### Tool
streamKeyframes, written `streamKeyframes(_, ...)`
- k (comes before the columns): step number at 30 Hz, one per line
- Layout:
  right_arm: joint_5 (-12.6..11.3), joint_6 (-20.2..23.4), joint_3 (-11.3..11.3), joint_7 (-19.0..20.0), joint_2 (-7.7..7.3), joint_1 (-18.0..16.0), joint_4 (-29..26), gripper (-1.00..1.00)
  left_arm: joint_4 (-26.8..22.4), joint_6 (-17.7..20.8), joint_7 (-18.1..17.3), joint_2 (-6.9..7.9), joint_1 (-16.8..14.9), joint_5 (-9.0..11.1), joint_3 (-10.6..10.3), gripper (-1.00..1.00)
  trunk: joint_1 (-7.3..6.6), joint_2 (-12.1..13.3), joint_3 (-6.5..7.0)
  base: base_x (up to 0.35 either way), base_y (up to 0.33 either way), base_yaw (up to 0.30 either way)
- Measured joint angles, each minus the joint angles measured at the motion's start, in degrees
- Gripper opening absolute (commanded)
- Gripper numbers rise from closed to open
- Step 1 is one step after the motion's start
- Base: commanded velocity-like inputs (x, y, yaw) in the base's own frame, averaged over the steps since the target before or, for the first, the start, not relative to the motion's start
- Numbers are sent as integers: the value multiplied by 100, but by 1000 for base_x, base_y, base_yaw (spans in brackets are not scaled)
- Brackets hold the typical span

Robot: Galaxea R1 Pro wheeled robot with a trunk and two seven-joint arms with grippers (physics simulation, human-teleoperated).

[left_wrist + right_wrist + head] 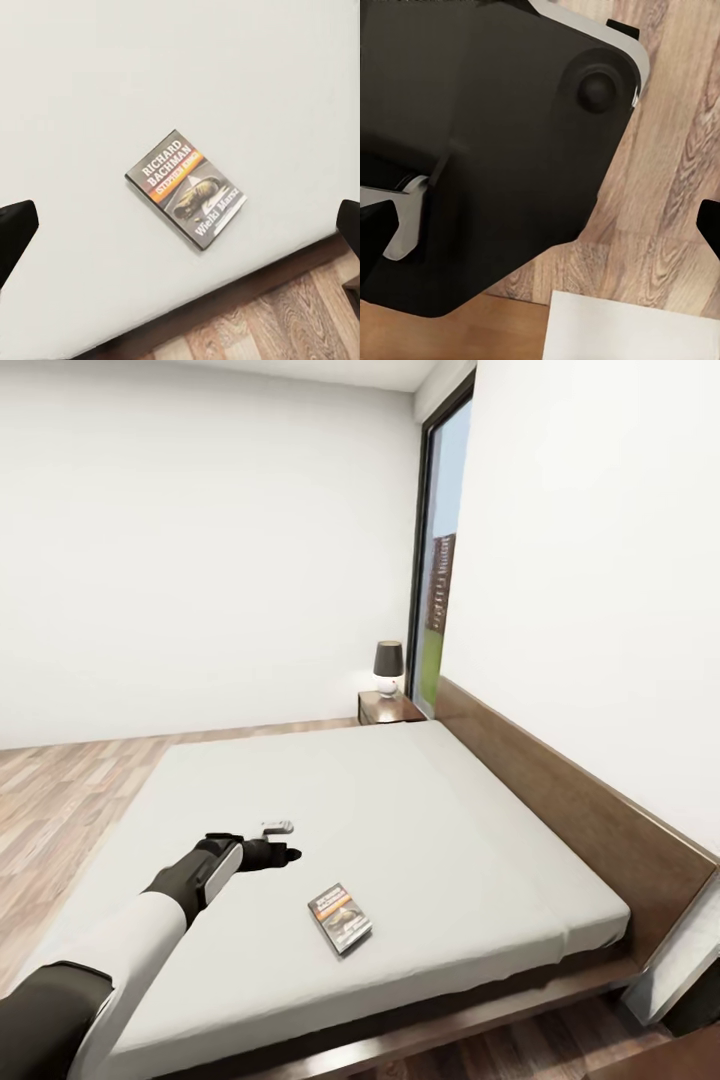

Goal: In the bedroom, move the book from the bed onto either nightstand, and place the two sandals side by side next to the bed.

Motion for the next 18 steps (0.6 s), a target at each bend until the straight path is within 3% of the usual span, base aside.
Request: streamKeyframes(18,-2,-6,0,0,-5,0,3,100,-61,-4,9,1,5,0,-11,100,-1,0,0,38,14,-31)
